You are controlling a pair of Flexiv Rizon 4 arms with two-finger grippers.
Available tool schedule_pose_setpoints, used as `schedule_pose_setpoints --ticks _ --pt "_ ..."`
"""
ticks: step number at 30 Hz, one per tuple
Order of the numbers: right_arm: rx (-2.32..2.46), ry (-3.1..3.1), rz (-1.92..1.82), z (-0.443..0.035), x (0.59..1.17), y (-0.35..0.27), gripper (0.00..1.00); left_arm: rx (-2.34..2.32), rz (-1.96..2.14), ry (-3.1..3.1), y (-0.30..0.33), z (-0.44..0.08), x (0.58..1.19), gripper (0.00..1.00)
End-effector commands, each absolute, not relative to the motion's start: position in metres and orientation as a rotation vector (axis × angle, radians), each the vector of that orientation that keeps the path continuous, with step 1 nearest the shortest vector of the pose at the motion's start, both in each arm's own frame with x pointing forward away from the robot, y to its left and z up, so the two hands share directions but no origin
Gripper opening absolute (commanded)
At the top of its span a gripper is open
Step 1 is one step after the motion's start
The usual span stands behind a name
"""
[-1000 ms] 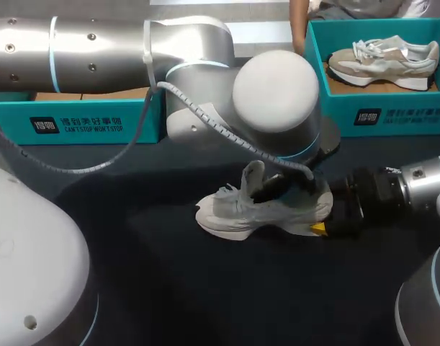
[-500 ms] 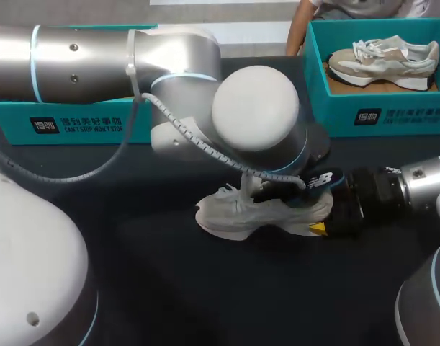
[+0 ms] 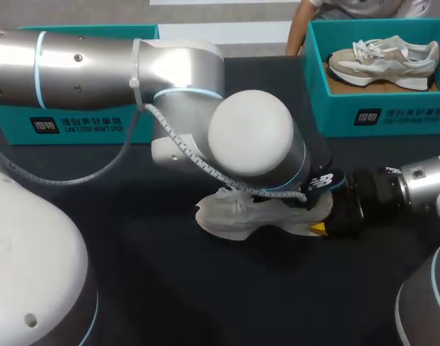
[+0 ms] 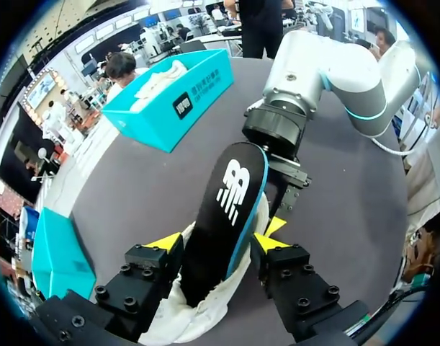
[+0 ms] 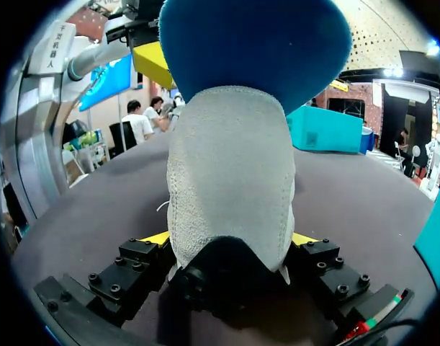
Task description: Take the shoe out of the shoebox, open the shoe tongue, remove and reinsert the insole, then place the shoe into the shoebox
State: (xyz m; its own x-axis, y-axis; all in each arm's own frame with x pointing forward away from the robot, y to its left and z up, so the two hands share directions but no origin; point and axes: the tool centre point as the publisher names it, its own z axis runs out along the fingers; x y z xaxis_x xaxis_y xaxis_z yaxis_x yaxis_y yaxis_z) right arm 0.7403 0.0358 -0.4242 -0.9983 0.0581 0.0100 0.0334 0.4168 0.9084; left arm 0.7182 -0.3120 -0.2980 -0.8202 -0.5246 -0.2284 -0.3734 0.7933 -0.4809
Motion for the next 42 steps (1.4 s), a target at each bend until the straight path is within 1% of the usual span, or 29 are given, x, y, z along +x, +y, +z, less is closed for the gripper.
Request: schedule_pose_setpoints --ticks 1,2,3,4,5,7,8,14,19,20,22,23,25,26,27,31,37,42 --pt "0.086 2.627 1.677 -0.428 0.74 0.038 0.0 -0.692 -0.593 2.603 -0.318 -0.305 0.714 0.51" --pt "0.086 2.627 1.677 -0.428 0.74 0.038 0.0 -0.699 -0.591 2.594 -0.319 -0.306 0.713 0.53" --pt "0.086 2.627 1.677 -0.428 0.74 0.038 0.0 -0.699 -0.599 2.592 -0.319 -0.306 0.712 0.57" --pt "0.086 2.627 1.677 -0.428 0.74 0.038 0.0 -0.7 -0.605 2.592 -0.32 -0.307 0.711 0.58" --pt "0.086 2.627 1.677 -0.428 0.74 0.038 0.0 -0.703 -0.614 2.589 -0.321 -0.308 0.71 0.58" --pt "0.086 2.627 1.677 -0.428 0.74 0.038 0.0 -0.699 -0.624 2.59 -0.322 -0.31 0.709 0.6" --pt "0.086 2.627 1.677 -0.428 0.74 0.038 0.0 -0.697 -0.629 2.583 -0.323 -0.311 0.707 0.6" --pt "0.086 2.627 1.677 -0.428 0.74 0.038 0.0 -0.677 -0.611 2.536 -0.327 -0.312 0.703 0.65" --pt "0.086 2.627 1.677 -0.428 0.74 0.038 0.0 -0.685 -0.595 2.524 -0.329 -0.32 0.706 0.64" --pt "0.086 2.627 1.677 -0.428 0.74 0.038 0.0 -0.691 -0.598 2.521 -0.329 -0.321 0.708 0.61" --pt "0.086 2.627 1.677 -0.428 0.74 0.038 0.0 -0.695 -0.601 2.516 -0.328 -0.322 0.711 0.6" --pt "0.086 2.627 1.677 -0.428 0.74 0.038 0.0 -0.705 -0.599 2.496 -0.328 -0.323 0.713 0.58" --pt "0.086 2.627 1.677 -0.428 0.74 0.038 0.0 -0.705 -0.595 2.49 -0.329 -0.325 0.715 0.59" --pt "0.086 2.627 1.677 -0.428 0.74 0.038 0.0 -0.711 -0.588 2.475 -0.329 -0.326 0.716 0.56" --pt "0.086 2.627 1.677 -0.428 0.74 0.038 0.0 -0.714 -0.585 2.473 -0.329 -0.327 0.717 0.56" --pt "0.086 2.627 1.677 -0.428 0.74 0.038 0.0 -0.728 -0.578 2.455 -0.329 -0.331 0.719 0.56" --pt "0.086 2.627 1.677 -0.428 0.74 0.038 0.0 -0.732 -0.533 2.419 -0.328 -0.332 0.717 0.61" --pt "0.086 2.627 1.677 -0.428 0.74 0.038 0.0 -0.693 -0.485 2.38 -0.332 -0.333 0.716 0.61"
